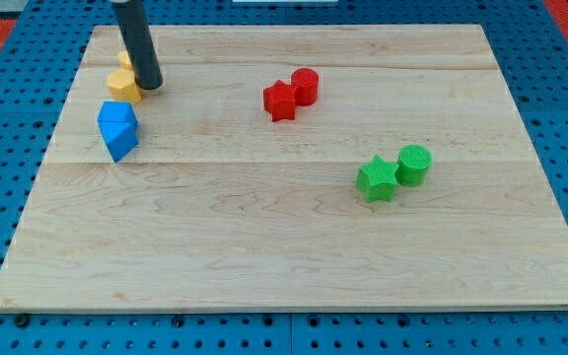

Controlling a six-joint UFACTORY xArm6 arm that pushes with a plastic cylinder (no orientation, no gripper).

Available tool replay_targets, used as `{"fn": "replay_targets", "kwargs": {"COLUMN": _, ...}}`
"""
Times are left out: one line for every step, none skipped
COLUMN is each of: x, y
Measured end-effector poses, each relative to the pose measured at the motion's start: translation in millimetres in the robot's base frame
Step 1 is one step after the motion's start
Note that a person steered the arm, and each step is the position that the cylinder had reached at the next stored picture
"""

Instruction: Move the yellow heart to the top right of the yellow hexagon

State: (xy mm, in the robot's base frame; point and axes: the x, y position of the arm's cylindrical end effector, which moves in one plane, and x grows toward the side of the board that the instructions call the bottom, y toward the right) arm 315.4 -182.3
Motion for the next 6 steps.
{"fn": "replay_targets", "kwargs": {"x": -6, "y": -3}}
{"fn": "replay_targets", "kwargs": {"x": -15, "y": 8}}
{"fn": "replay_targets", "kwargs": {"x": -35, "y": 31}}
{"fn": "replay_targets", "kwargs": {"x": -72, "y": 28}}
{"fn": "replay_targets", "kwargs": {"x": -85, "y": -11}}
{"fn": "replay_targets", "kwargs": {"x": -59, "y": -30}}
